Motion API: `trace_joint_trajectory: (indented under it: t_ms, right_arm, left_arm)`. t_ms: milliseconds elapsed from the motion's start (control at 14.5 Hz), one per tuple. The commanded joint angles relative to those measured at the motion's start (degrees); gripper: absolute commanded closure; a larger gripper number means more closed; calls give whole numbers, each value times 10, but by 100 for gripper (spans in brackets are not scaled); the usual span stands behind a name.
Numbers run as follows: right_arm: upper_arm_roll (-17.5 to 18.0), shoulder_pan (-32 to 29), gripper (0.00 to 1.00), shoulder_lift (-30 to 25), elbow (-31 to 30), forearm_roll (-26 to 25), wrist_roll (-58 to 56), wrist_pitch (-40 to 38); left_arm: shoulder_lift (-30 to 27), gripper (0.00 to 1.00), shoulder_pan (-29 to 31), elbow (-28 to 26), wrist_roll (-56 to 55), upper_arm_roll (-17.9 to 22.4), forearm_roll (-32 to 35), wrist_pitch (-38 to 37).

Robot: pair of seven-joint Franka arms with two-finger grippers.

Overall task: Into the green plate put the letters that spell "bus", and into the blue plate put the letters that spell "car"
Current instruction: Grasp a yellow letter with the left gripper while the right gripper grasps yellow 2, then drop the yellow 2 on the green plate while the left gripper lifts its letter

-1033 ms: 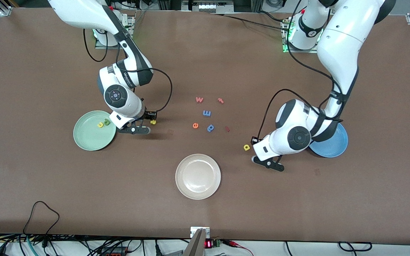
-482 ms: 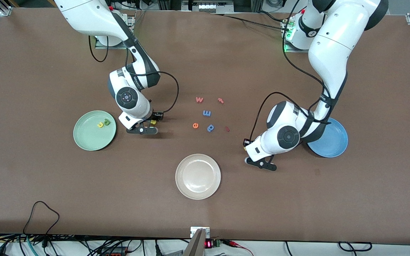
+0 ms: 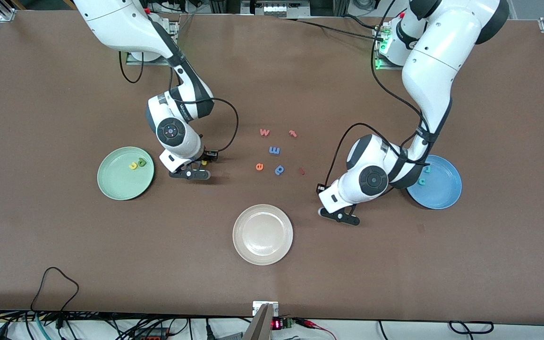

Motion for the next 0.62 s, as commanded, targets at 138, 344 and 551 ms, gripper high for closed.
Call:
trace_joint_trajectory:
  t_ms: [138, 344, 551]
  right_arm:
    - [-4, 4, 47, 7, 1, 0, 9, 10]
    - [-3, 3, 53, 8, 1, 0, 9, 14]
    - [-3, 3, 73, 10, 1, 0, 9, 16]
  left_arm:
    - [15, 55, -13, 19, -7, 9, 2, 2]
    - [18, 55, -14, 18, -6, 11, 3, 3]
    - [20, 55, -21, 19, -11, 12, 32, 3]
